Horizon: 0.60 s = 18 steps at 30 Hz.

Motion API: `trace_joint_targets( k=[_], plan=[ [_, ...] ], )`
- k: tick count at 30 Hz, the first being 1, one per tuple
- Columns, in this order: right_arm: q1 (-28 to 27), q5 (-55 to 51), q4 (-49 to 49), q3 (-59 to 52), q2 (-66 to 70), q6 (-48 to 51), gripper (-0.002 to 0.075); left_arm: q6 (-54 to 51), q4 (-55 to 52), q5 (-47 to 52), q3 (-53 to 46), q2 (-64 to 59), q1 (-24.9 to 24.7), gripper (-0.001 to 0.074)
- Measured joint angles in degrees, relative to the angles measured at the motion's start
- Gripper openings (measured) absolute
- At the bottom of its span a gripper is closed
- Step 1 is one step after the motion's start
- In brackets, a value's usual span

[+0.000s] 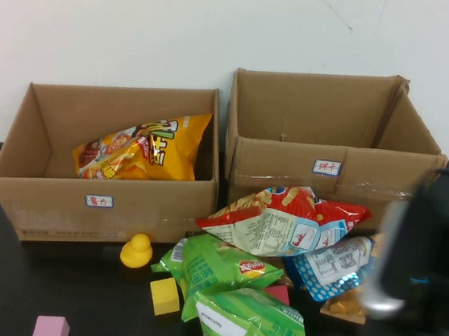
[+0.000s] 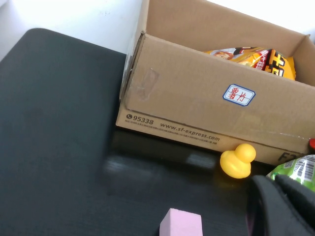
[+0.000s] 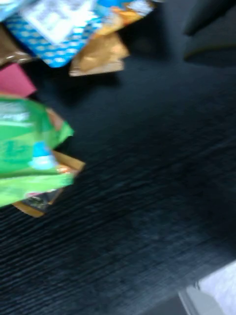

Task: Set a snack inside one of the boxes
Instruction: Pick up the potato chip

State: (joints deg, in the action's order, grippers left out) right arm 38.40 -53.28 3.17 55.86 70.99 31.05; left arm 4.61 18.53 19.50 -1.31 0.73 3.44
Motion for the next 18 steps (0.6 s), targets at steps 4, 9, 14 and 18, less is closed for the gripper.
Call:
trace_joint_targets(
  k=[4,9,14,18],
  plan=[
    [6.0,0.7,2.3,5.4,7.7,-3.5,0.0199,0.0,0.0,0.0,0.0,0.0,0.0,-0.0003],
    [9.0,0.8,0.6,13.2,18.2,-5.0,0.0599,-0.1,0.0,0.0,0.0,0.0,0.0,-0.0003],
    [11.1,0.7,0.4,20.0,28.4,-5.5,0.0680,-0.1,0.0,0.0,0.0,0.0,0.0,-0.0003],
    [11.6,1.4,0.4,23.8,34.9,-5.5,0.0689,-0.1,0.0,0.0,0.0,0.0,0.0,-0.0003]
  ],
)
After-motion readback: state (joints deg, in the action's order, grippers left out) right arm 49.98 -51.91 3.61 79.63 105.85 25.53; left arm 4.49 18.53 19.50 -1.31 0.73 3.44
